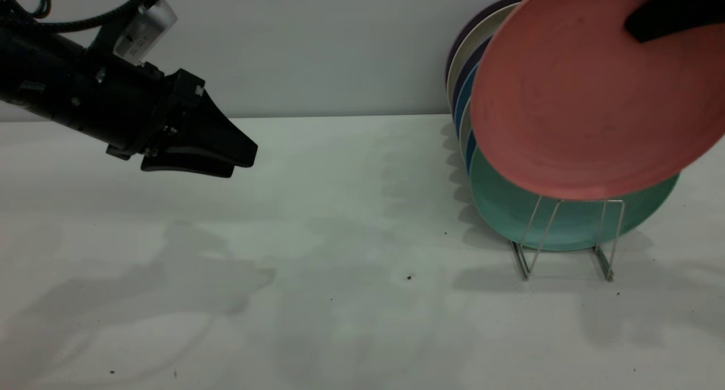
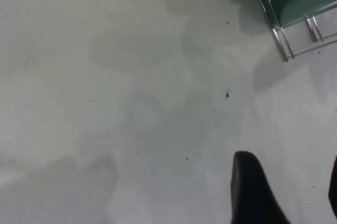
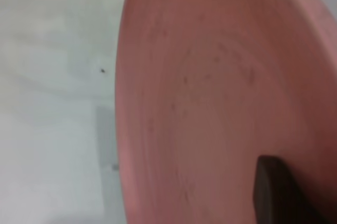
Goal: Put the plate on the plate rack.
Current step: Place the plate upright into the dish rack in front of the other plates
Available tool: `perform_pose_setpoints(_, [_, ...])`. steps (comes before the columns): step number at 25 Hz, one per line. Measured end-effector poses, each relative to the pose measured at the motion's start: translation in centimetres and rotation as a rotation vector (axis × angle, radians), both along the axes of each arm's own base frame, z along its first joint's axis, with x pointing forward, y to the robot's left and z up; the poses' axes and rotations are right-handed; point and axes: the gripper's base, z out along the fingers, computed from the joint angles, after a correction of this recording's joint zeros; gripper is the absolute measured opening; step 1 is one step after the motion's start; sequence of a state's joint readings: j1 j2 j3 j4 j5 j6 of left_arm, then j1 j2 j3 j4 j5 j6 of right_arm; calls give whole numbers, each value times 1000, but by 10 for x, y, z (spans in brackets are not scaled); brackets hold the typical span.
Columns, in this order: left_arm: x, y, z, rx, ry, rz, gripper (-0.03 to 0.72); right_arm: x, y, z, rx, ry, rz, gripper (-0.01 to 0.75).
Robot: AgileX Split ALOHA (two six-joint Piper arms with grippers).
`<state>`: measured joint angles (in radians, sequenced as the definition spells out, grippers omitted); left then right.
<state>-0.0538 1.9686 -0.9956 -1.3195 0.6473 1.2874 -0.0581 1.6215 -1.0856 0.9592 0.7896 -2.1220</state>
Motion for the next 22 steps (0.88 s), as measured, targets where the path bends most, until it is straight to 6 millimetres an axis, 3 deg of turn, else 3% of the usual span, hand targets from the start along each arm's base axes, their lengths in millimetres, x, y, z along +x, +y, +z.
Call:
perform_pose_setpoints(8, [0,0,0,0,0,0,393,23,-3,-2,-18,-23,-13,129])
perform_pose_setpoints(22, [0,0,0,2,-1,2,393,35,-9,-23,-81,-6,-38,129])
